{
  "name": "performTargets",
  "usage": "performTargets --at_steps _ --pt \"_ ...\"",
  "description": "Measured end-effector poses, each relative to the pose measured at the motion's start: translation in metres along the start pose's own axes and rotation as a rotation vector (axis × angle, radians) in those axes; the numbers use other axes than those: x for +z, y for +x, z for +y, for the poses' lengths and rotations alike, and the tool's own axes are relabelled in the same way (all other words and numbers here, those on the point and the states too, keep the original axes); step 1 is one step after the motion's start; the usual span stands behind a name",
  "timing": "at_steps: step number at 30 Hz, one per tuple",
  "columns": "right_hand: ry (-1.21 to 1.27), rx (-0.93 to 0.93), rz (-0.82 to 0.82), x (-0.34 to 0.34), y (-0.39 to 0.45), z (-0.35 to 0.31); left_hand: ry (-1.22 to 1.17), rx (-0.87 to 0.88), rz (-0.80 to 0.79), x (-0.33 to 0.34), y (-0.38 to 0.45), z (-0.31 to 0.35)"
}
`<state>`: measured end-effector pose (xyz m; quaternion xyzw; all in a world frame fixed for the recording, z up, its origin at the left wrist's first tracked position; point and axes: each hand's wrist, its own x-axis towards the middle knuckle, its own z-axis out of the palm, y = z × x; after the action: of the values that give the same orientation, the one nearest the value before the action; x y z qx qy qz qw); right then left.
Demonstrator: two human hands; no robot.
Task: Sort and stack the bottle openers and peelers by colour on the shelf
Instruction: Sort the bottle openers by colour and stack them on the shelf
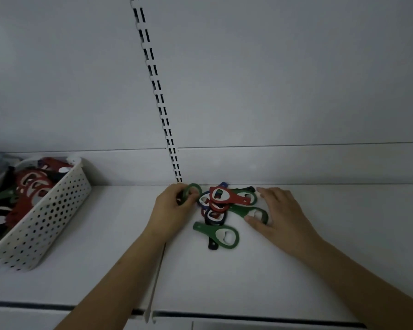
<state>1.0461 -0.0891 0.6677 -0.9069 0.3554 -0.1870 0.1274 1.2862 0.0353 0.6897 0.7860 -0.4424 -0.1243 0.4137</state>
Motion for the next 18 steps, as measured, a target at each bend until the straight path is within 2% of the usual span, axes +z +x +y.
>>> performTargets --at_steps 2,4,7,10,15,18 --pt "-0.054 0.028 0.067 -0.001 -0.002 -0.004 -0.274 -0.104 0.063 -0.005 -0.002 0.005" --pt "-0.058 0.098 0.027 -0.002 -0.002 -0.007 -0.512 -0.158 0.069 -0.009 -0.005 0.012" --pt "0.029 0.193 -0.091 -0.007 0.003 -0.009 -0.524 -0.105 0.022 -0.008 -0.005 0.015" --pt "0.139 0.254 -0.151 -0.02 0.004 -0.013 -0.563 -0.151 -0.076 -0.001 -0.004 0.015" --pt "0.193 0.163 0.002 -0.068 0.011 -0.024 -0.871 -0.254 -0.262 -0.001 -0.001 0.013" --pt "0.292 0.093 -0.035 -0.09 0.026 -0.047 -0.907 -0.219 -0.319 0.0 0.002 0.012"
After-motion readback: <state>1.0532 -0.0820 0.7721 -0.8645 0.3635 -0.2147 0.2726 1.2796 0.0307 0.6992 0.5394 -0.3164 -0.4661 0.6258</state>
